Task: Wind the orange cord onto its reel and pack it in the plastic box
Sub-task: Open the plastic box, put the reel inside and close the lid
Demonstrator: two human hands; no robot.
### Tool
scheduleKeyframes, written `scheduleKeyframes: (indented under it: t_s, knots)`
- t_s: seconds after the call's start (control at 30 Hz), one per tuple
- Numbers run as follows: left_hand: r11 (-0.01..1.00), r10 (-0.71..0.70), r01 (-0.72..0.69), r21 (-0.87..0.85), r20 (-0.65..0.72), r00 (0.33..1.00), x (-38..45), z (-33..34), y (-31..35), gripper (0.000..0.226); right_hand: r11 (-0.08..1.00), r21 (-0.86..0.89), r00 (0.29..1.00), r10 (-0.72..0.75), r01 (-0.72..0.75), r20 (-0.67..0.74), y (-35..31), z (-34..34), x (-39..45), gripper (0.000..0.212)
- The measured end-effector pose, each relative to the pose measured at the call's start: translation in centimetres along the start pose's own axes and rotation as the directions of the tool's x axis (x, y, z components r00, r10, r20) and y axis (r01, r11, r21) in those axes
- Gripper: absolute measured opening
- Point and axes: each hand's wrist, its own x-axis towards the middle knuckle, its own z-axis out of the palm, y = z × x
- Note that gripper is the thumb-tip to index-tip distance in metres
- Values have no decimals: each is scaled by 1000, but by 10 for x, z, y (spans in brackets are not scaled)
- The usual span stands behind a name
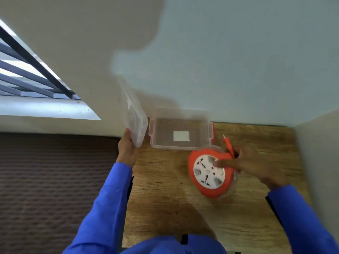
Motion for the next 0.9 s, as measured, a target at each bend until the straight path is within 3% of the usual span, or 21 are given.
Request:
scheduleKeyframes:
  t_s: [0.07,0.23,0.33,0.43,0.5,0.57,0.67,0.77,0.83,0.87,0.9]
  knots:
    - [998,-31,32,-61,9,999,-2,-6,3,46,988,132,996,-78,84,-47,-28,-10,-8,44]
    - [1000,-8,8,6,-68,998,-5,-14,5,37,920,344,979,-149,188,-136,-64,11,38,30]
    - [1000,-8,8,7,-63,998,-9,-11,-2,33,912,395,992,-78,109,-94,-61,35,86,35]
    - [999,-32,31,-29,-14,999,-8,-12,-9,43,877,475,997,62,-73,39,-51,47,119,48]
    - [999,-5,3,-41,-51,999,-13,-5,-11,47,893,421,985,116,-160,128,-44,50,133,53]
    - [999,37,-37,-1,-76,996,-22,6,-16,32,912,354,974,160,-208,160,-42,55,142,54]
    - [995,33,-20,101,-125,992,-25,23,-14,25,967,156,979,202,-201,6,-42,70,152,38]
    - [976,5,35,215,-182,983,-23,31,-7,20,953,-268,980,92,-138,-177,-47,82,149,8]
    - [893,229,-159,421,-120,966,-29,19,-16,27,918,-375,977,54,-130,-205,-45,80,144,13]
    - [784,381,-297,544,-44,924,-34,12,-22,32,940,-321,979,50,-113,-199,-43,74,141,17]
    - [655,500,-394,645,21,866,-39,7,-27,37,982,-149,978,84,-114,-193,-43,66,134,22]
